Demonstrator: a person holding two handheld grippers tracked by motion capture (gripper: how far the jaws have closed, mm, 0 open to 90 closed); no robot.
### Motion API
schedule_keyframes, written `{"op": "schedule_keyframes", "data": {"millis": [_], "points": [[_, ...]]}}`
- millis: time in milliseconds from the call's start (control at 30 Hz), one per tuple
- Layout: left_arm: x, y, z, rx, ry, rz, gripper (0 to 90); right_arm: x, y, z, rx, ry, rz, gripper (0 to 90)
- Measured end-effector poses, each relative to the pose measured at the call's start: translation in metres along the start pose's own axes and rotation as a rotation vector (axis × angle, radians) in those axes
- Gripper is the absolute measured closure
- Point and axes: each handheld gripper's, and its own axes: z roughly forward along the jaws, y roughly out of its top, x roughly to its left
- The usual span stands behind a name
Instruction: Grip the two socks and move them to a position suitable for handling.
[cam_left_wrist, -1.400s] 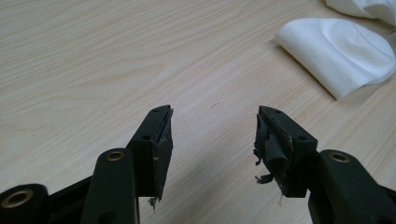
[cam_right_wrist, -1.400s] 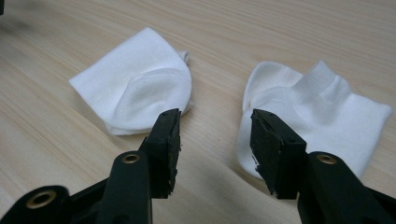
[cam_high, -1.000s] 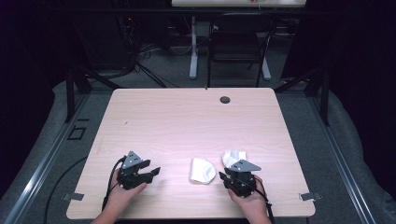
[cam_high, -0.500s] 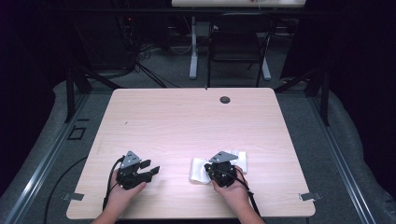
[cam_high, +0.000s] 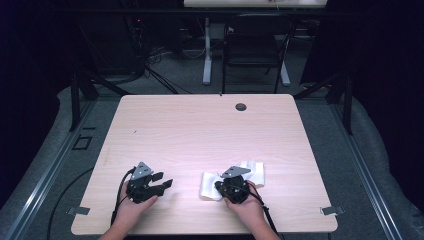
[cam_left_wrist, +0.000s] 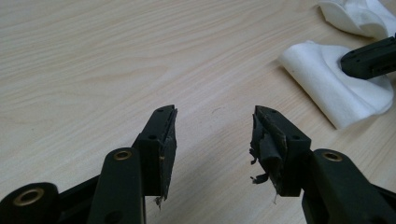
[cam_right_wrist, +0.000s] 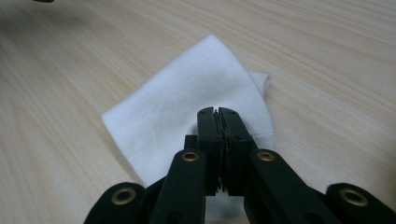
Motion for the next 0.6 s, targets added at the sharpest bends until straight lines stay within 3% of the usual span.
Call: {"op": "schedule_keyframes", "data": {"millis": [167, 300, 600], "points": [[0.0, 0.0, -0.001, 0.0, 0.0, 0.001, 49.8, 0.011, -0.001, -0.002, 0.015, 0.016, -0.038, 88.5], [0.0, 0.0, -0.001, -0.002, 0.003, 0.001, 49.8, 0.02, -0.002, -0.002, 0.035, 0.056, -0.086, 88.5], [0.0, 0.0, -0.001, -0.003, 0.004, 0.001, 49.8, 0.03, -0.003, -0.003, 0.053, 0.098, -0.123, 88.1]]}}
